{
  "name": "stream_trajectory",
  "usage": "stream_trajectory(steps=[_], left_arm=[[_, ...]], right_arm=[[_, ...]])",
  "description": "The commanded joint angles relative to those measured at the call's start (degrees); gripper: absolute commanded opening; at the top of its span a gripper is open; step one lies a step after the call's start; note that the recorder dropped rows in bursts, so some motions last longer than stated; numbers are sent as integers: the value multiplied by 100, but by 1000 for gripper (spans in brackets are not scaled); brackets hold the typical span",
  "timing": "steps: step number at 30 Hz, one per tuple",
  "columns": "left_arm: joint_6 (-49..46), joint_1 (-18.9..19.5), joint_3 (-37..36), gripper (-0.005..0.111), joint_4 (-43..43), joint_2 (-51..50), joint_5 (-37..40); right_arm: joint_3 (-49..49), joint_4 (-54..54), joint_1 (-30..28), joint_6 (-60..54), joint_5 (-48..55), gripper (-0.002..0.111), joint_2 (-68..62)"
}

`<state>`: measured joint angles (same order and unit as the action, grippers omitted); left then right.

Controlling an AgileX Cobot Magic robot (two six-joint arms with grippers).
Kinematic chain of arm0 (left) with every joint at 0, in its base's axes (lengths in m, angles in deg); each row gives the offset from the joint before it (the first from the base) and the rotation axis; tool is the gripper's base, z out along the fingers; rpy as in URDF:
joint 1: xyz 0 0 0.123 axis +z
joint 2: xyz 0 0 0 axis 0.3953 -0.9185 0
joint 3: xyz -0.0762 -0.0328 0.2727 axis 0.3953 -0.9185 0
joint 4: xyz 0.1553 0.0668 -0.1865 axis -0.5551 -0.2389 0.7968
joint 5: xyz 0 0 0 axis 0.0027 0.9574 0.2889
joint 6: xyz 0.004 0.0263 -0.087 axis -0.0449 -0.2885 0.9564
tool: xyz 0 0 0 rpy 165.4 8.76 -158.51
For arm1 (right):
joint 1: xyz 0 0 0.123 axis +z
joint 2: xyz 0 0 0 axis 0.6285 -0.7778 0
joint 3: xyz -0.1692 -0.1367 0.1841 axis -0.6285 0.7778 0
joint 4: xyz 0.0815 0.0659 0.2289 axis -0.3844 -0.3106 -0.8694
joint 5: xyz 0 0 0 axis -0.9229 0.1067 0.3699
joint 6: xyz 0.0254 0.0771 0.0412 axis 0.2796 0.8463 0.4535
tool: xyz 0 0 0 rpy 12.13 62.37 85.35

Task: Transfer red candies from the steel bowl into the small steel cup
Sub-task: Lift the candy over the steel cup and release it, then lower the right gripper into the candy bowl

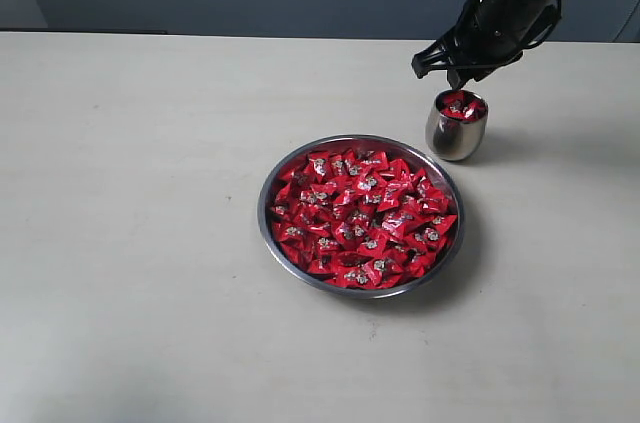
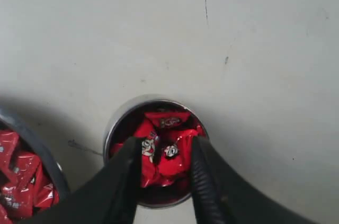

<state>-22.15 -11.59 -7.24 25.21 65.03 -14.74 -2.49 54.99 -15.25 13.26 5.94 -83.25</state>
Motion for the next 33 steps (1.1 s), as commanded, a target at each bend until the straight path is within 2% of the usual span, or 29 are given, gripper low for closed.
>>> stream_trajectory(steps=[1, 9, 11, 14, 16, 24, 33], left_arm=[[15, -42, -22, 0, -33, 26, -10], [15, -42, -22, 0, -33, 26, -10], [15, -42, -22, 0, -33, 26, -10], [15, -42, -22, 0, -33, 26, -10], [15, -42, -22, 0, -33, 26, -10], [15, -42, -22, 0, -33, 26, -10], [15, -42, -22, 0, -33, 26, -10]], right_arm=[[-43, 68, -32, 10, 7, 32, 0], [-76, -37, -32, 101, 170, 32, 107], [-76, -580, -32, 82, 249, 32, 228], [-76, -1840, 56, -633, 649, 32, 265], [-76, -2204, 251, -1073, 804, 32, 223], [-76, -2222, 876, -1095, 831, 32, 9], [-76, -2674, 956, -1084, 1126, 32, -425]])
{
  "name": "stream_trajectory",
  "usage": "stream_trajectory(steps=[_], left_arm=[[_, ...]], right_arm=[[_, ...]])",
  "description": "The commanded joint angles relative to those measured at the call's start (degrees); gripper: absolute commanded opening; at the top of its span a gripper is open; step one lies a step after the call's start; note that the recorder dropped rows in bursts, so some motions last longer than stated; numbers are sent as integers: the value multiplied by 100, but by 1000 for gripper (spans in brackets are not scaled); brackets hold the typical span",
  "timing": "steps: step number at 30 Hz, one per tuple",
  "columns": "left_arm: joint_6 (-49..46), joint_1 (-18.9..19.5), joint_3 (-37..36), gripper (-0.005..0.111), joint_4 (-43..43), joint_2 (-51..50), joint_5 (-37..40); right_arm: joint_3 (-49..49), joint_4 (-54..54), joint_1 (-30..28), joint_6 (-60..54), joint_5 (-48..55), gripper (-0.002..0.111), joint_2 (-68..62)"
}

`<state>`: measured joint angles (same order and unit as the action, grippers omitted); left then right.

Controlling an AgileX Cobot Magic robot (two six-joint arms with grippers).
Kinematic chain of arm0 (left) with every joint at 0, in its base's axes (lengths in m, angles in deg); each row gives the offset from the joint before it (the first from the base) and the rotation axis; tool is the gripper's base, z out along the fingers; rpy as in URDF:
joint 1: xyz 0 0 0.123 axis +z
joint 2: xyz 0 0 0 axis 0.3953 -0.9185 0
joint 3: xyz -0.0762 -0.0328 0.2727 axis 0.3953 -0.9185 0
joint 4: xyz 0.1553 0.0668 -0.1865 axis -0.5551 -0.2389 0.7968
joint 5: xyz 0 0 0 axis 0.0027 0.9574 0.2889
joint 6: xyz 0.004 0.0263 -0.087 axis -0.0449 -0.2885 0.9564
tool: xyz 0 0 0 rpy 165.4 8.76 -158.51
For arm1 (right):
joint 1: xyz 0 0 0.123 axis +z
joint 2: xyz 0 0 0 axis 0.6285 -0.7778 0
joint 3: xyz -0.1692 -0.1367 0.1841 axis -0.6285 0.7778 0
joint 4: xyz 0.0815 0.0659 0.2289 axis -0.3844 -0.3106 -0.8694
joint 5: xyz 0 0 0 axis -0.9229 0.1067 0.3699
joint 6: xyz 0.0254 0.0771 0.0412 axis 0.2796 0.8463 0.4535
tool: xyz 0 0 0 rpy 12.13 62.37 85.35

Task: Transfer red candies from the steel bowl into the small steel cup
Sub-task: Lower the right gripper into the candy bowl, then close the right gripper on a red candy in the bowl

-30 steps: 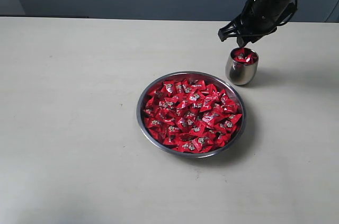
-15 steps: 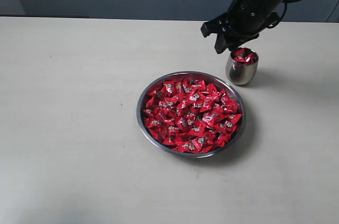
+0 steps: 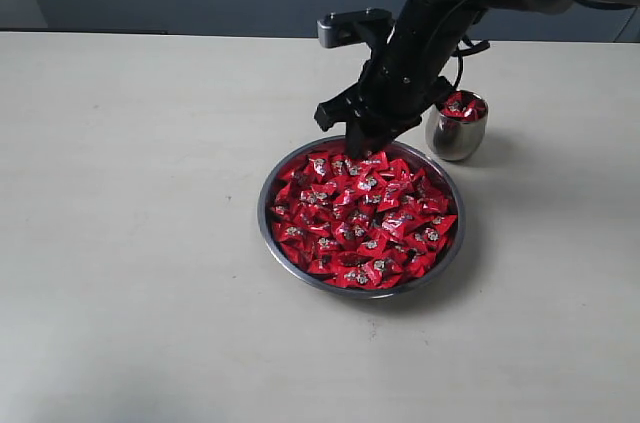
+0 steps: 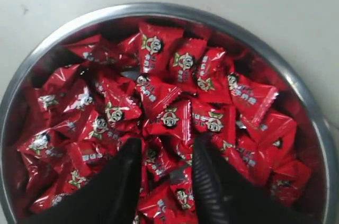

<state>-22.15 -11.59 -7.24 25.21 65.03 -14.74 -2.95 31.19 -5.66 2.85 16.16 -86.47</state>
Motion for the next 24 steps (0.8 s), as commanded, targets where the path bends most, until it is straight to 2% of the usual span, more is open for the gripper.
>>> stream_trajectory(steps=[1, 24], left_arm=[[15, -42, -22, 0, -33, 26, -10], [15, -42, -22, 0, -33, 26, -10]], right_arm=[[-29, -379, -3, -44, 113, 32, -103], [-29, -638, 72, -71, 486, 32, -503]])
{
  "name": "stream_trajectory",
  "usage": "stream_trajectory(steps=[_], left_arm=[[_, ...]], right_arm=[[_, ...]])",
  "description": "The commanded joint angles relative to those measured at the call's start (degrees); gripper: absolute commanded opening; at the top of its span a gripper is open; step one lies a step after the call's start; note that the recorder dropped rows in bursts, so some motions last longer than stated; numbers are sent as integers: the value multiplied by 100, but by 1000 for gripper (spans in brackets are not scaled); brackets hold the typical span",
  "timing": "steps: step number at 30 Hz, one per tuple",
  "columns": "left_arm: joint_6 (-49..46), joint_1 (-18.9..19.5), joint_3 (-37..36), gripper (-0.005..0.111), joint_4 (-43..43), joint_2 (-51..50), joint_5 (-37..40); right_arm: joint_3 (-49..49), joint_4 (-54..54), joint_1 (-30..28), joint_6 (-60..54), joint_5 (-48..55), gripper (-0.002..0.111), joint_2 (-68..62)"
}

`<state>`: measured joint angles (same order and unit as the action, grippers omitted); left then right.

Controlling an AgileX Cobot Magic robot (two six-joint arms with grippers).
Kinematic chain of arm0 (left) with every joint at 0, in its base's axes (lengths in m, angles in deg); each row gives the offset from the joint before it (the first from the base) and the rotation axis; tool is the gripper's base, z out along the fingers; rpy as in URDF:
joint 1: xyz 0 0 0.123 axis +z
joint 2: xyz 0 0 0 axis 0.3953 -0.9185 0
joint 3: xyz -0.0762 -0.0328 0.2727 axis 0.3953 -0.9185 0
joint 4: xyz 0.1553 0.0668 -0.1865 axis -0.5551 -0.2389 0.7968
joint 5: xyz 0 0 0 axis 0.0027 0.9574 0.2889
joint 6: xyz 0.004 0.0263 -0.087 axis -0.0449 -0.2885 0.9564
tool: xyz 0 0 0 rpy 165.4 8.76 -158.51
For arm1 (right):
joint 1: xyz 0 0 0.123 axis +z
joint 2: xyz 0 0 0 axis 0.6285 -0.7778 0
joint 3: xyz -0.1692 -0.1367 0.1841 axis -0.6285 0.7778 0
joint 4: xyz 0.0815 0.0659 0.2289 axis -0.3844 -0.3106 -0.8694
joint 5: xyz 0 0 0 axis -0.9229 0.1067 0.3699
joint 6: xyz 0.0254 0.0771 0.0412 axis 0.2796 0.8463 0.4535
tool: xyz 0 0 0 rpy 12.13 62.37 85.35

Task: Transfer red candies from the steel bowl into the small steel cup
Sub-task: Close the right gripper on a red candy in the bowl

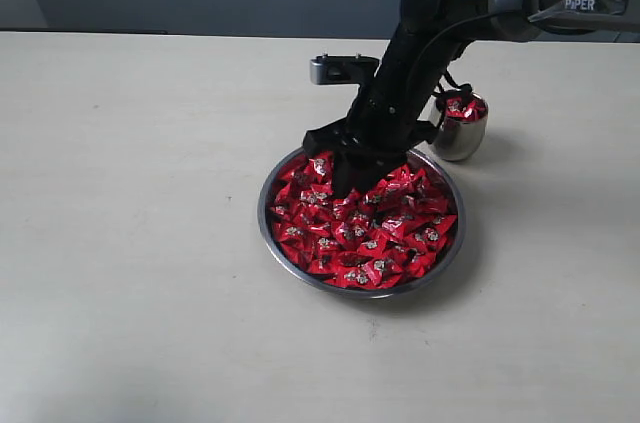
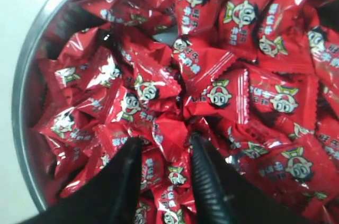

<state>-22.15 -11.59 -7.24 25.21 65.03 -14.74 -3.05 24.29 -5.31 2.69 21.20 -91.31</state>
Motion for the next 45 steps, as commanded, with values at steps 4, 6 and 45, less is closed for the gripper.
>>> stream_trajectory(steps=[4, 6, 45], left_arm=[[15, -42, -22, 0, -33, 26, -10], [15, -42, -22, 0, -33, 26, -10], [15, -42, -22, 0, -33, 26, -10]], right_arm=[[-20, 52, 37, -55, -18, 32, -82], [-20, 61, 37, -55, -48, 32, -127], [-20, -96, 83, -91, -262, 33, -279]])
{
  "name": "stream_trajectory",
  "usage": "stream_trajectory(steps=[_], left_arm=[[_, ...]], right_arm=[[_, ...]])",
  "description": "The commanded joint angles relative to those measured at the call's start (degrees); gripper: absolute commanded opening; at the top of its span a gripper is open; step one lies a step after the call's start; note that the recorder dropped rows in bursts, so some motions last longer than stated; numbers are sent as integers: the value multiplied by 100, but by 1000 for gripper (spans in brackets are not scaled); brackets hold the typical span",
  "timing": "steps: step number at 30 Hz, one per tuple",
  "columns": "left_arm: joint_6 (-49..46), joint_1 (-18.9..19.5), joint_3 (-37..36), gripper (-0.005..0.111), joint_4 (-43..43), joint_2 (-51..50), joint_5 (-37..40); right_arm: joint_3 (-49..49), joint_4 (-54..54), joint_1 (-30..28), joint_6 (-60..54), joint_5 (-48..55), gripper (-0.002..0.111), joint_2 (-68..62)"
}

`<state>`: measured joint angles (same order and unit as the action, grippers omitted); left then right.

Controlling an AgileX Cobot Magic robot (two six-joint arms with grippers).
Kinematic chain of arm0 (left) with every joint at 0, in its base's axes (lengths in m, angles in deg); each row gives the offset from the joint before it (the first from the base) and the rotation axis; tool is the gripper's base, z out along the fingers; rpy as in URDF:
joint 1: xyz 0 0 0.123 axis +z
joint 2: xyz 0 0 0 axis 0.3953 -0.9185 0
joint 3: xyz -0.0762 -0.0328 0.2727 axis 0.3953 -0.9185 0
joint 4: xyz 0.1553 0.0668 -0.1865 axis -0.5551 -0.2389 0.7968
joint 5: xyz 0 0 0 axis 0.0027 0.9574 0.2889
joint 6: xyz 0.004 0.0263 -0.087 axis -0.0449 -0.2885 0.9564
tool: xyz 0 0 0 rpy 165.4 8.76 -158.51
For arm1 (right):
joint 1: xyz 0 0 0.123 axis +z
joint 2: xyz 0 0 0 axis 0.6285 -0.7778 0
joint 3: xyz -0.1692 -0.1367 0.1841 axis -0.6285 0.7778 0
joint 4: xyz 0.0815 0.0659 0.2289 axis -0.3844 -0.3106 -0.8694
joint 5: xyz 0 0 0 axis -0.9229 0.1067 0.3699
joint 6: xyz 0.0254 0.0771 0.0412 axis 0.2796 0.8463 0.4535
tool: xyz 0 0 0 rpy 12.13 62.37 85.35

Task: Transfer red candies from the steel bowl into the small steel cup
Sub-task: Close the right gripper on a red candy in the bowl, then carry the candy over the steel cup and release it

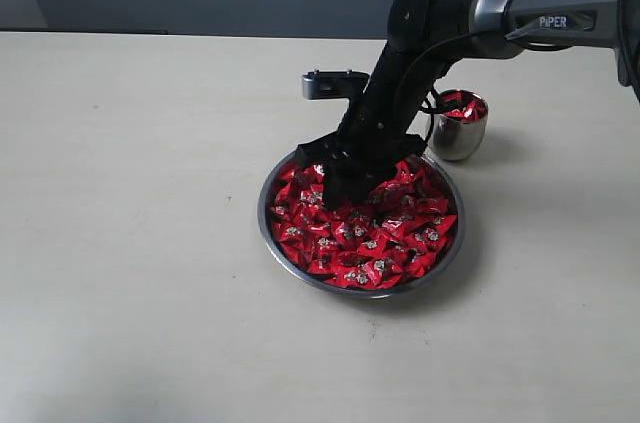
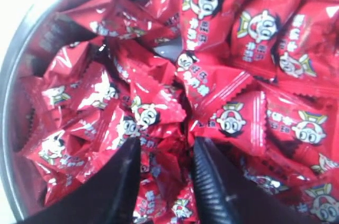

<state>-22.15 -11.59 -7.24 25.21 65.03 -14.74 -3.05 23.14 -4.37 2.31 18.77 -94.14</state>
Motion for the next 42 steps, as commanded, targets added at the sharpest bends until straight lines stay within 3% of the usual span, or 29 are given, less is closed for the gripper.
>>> stream_trajectory(steps=[1, 6, 14, 26, 33, 36, 42], left_arm=[[15, -42, -22, 0, -33, 26, -10], [15, -42, -22, 0, -33, 26, -10], [15, -42, -22, 0, -33, 26, -10], [15, -42, -22, 0, -33, 26, -10], [15, -42, -22, 0, -33, 26, -10], [15, -42, -22, 0, -33, 26, -10], [15, -42, -22, 0, -33, 26, -10]], right_arm=[[-20, 18, -11, -52, -19, 33, 4], [-20, 127, -11, -52, -19, 29, 4], [-20, 220, -11, -56, -19, -1, 4], [-24, 392, -11, -56, -60, -1, 530], [-99, 1223, -24, 234, -361, -1, 1095], [-99, 2260, -170, 922, -755, -1, 1123], [-99, 2249, -652, 924, -835, -1, 1149]])
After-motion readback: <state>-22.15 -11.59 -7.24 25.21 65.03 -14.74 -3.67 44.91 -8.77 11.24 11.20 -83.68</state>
